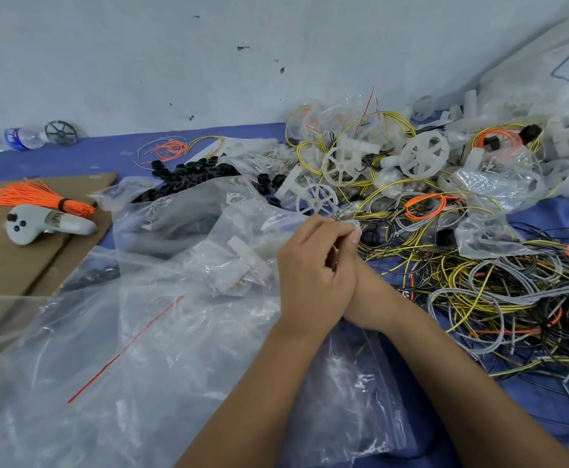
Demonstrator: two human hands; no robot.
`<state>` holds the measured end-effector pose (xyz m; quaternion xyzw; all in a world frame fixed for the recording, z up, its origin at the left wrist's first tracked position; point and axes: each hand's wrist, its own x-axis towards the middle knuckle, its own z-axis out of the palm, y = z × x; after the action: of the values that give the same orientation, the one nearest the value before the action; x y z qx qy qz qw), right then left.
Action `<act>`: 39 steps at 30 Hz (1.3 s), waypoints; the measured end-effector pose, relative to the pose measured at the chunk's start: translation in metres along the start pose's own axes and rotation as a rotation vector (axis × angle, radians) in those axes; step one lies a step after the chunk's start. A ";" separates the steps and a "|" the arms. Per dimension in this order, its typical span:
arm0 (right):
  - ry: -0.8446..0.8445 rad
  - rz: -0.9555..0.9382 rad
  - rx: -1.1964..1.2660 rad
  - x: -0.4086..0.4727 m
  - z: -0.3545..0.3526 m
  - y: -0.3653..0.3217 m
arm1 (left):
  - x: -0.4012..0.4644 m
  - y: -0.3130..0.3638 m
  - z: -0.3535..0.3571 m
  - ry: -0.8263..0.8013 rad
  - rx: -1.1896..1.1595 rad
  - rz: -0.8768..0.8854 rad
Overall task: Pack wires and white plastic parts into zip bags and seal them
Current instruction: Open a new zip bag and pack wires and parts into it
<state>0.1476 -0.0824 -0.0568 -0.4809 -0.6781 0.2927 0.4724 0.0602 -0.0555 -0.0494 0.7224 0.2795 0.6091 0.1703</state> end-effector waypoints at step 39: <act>0.423 0.297 -0.146 0.004 -0.009 -0.003 | -0.003 -0.027 0.009 -0.203 -0.019 -0.528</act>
<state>0.1549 -0.0804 -0.0493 -0.6585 -0.5056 0.2022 0.5195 0.0636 -0.0355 -0.0697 0.6803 0.4339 0.4706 0.3569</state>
